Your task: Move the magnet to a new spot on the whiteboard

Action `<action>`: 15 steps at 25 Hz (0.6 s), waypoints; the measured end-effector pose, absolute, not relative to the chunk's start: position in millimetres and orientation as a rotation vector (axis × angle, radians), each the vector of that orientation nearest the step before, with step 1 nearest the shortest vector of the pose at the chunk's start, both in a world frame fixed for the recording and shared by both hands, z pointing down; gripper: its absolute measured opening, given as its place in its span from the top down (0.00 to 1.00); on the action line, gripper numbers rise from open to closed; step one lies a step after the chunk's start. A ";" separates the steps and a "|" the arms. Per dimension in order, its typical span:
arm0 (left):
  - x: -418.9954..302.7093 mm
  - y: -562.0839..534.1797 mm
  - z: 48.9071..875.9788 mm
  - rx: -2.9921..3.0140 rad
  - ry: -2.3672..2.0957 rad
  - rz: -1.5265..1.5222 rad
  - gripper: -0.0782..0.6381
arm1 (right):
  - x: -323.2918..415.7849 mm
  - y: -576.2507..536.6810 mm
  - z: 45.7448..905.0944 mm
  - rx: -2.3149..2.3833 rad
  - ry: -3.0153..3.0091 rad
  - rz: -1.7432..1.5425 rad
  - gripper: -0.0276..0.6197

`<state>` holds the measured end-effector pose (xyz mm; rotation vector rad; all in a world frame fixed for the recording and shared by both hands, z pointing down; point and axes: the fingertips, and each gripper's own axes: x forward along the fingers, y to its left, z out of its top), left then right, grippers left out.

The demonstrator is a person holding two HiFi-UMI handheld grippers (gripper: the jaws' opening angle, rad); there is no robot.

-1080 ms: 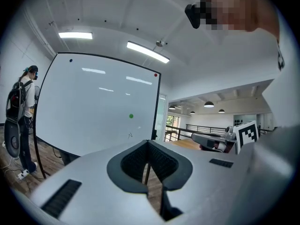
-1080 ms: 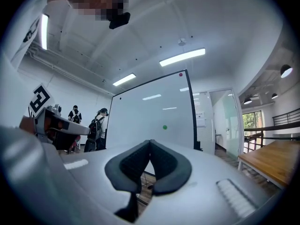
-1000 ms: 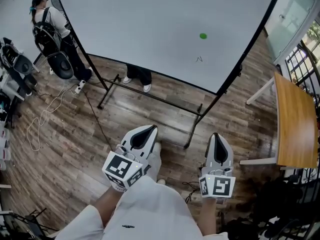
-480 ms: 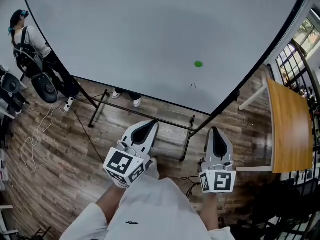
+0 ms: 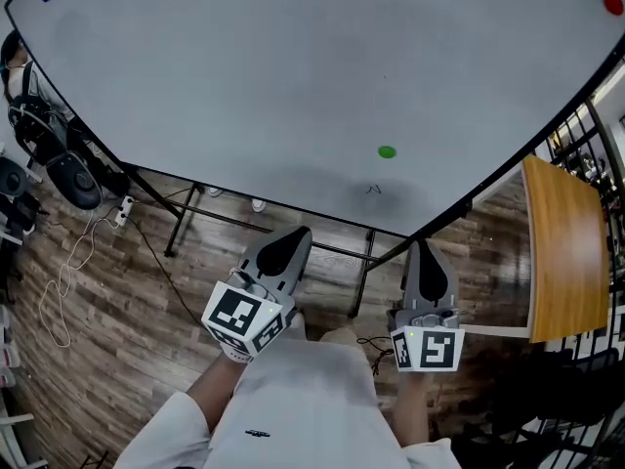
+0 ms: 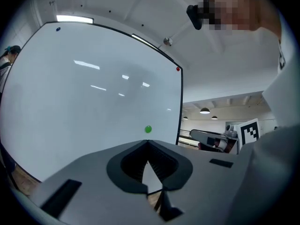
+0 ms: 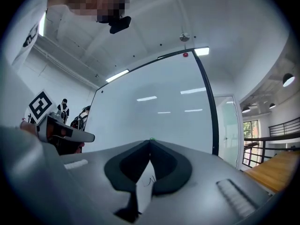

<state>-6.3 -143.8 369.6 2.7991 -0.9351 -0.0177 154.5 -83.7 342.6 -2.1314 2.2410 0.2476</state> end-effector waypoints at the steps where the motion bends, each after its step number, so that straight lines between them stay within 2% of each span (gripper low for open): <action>1: -0.6 -146.4 368.7 2.801 -0.934 -0.014 0.88 | 159.6 -87.4 343.2 -2.131 2.241 0.243 0.94; 15: 40.2 -156.8 367.7 2.766 -1.031 0.001 0.88 | 190.3 -106.1 353.0 -2.019 2.301 0.154 0.94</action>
